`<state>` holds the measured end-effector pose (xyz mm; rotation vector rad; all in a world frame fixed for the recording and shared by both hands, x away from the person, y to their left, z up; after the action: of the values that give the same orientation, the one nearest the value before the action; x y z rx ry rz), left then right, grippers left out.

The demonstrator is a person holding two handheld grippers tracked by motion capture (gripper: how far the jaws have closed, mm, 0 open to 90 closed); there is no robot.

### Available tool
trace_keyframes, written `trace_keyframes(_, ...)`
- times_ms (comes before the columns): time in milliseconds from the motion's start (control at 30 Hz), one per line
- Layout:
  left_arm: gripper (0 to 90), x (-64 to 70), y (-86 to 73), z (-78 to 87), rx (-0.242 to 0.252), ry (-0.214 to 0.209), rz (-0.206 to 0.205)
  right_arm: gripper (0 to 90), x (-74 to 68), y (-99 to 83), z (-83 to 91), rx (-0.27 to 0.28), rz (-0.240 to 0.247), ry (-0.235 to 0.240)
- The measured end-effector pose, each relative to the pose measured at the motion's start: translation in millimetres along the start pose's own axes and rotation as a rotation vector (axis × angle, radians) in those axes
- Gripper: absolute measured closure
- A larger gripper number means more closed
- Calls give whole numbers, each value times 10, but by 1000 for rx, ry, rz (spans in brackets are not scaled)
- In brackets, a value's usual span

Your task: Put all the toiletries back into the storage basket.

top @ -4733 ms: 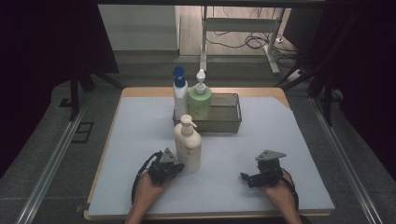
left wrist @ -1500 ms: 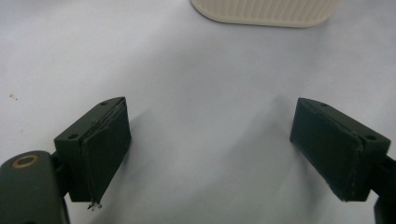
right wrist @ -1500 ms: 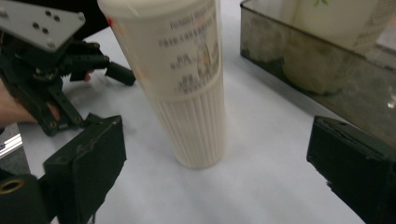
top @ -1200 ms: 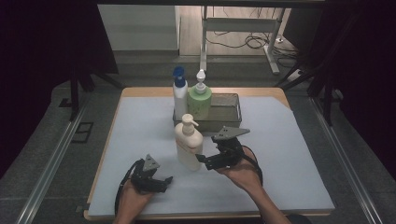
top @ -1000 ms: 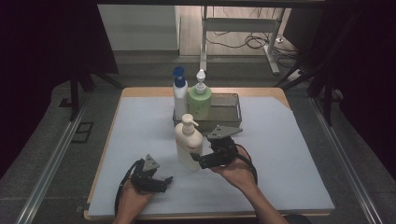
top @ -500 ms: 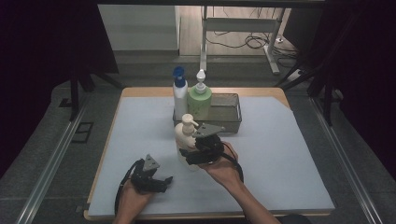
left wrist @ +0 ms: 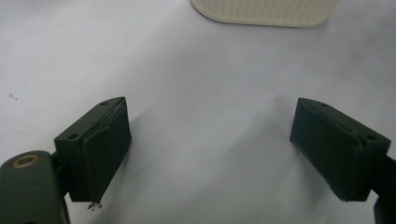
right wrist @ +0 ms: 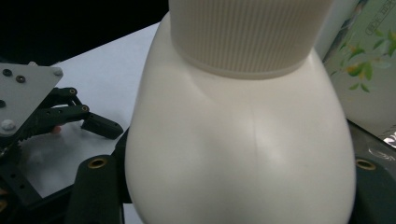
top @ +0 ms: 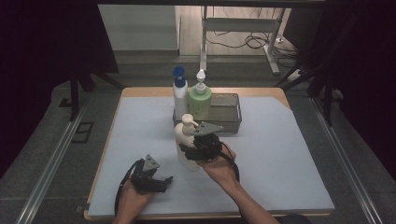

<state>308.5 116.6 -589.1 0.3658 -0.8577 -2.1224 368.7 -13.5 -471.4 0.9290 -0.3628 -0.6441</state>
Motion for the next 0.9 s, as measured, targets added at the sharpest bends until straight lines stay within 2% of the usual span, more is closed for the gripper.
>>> trace_keyframes(533, 121, -1, 0, 0, 0, 1, 0, 370, -46, 6, 100, -56, 26, 49)
trace_keyframes(900, 121, 1, -1, 2, -2, -2, 1, 370, 89, 37, 295, -51, 18, 35)
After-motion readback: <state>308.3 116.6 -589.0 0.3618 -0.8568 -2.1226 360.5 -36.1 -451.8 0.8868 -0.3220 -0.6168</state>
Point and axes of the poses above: each handheld gripper's, and its own axes: z roughly backward along the jaws, y roughly out of its top, x roughly to its right, the point moved 9 cm from there along -z, roughly forward along the jaws
